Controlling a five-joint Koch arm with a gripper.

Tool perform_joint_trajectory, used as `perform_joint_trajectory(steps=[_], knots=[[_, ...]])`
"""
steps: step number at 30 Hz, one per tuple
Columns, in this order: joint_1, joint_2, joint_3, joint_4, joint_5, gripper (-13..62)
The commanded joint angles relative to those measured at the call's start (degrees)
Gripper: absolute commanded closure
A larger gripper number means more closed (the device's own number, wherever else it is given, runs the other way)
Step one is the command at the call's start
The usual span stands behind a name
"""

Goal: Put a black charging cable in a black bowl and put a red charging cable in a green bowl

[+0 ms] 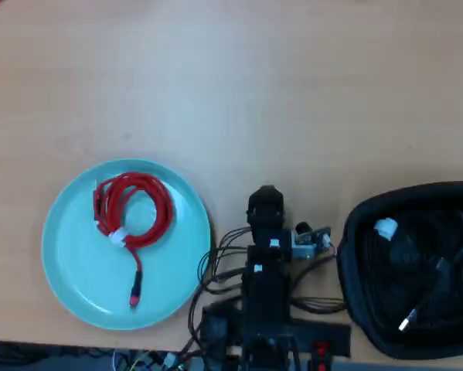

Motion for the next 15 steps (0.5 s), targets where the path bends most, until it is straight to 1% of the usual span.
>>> perform_joint_trajectory(steps=[1, 7, 15], knots=[[0.0, 5.27, 1.85, 2.99, 0.26, 55.7], [0.0, 5.36, 1.85, 12.04, 0.35, 55.8], [0.09, 5.45, 1.85, 12.92, 0.35, 55.8]])
